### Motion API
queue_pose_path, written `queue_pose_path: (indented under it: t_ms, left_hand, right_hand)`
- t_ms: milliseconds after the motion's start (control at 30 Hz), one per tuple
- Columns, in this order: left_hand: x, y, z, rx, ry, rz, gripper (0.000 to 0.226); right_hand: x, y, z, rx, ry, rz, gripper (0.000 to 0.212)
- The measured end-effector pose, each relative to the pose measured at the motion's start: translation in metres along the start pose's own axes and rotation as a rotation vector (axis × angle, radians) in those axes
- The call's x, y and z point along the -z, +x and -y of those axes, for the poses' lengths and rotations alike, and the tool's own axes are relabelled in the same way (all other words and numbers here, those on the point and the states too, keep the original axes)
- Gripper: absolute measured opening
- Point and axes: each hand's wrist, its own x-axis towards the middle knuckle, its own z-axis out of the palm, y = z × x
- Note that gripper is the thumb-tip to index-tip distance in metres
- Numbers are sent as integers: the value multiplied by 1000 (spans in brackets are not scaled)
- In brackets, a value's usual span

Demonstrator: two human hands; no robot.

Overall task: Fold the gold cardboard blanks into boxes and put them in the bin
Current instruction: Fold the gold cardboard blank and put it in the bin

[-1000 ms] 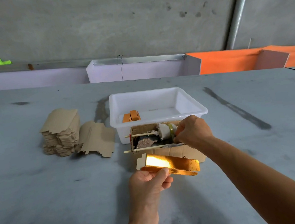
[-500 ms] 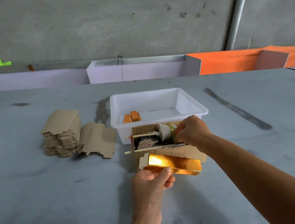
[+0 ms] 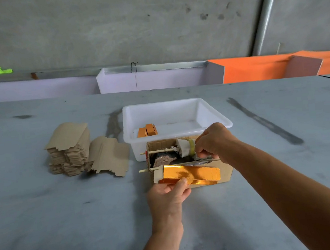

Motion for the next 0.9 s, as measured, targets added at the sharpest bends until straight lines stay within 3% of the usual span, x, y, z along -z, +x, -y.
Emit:
queue_pose_path:
  t_ms: [433, 900]
  left_hand:
    - [0, 0, 2, 31, -34, 3, 7]
    - [14, -16, -4, 32, 42, -95, 15]
  right_hand:
    - [11, -38, -18, -45, 388, 10, 17]
    - [-14, -70, -46, -37, 728, -49, 28]
